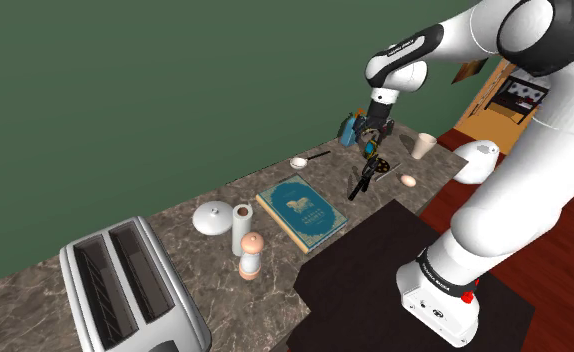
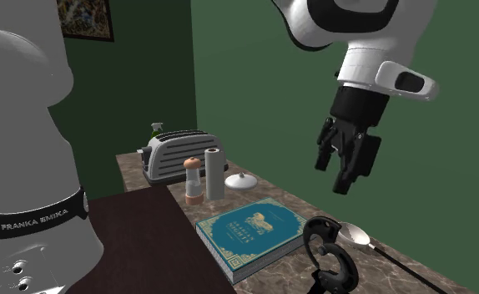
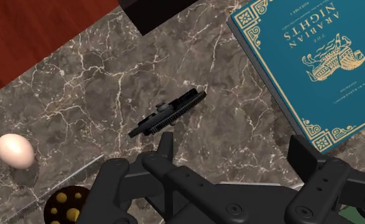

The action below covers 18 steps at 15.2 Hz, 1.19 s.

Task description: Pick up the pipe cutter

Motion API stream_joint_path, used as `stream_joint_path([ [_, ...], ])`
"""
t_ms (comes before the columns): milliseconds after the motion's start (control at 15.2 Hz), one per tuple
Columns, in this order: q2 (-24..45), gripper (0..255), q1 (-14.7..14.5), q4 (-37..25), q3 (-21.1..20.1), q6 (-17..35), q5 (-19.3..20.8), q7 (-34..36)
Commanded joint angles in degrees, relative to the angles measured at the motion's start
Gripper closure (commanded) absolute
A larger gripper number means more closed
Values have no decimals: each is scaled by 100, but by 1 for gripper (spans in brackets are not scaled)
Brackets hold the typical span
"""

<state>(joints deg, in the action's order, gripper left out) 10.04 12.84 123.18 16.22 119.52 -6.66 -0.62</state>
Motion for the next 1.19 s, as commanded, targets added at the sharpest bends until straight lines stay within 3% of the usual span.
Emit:
stream_joint_path([
  [0,437,0,111,-207,57,57,-120,-33],
  [660,2297,0,759,-1182,204,124,-608,-70],
  [1122,2740,0,840,-1270,92,465,-754,-155],
])
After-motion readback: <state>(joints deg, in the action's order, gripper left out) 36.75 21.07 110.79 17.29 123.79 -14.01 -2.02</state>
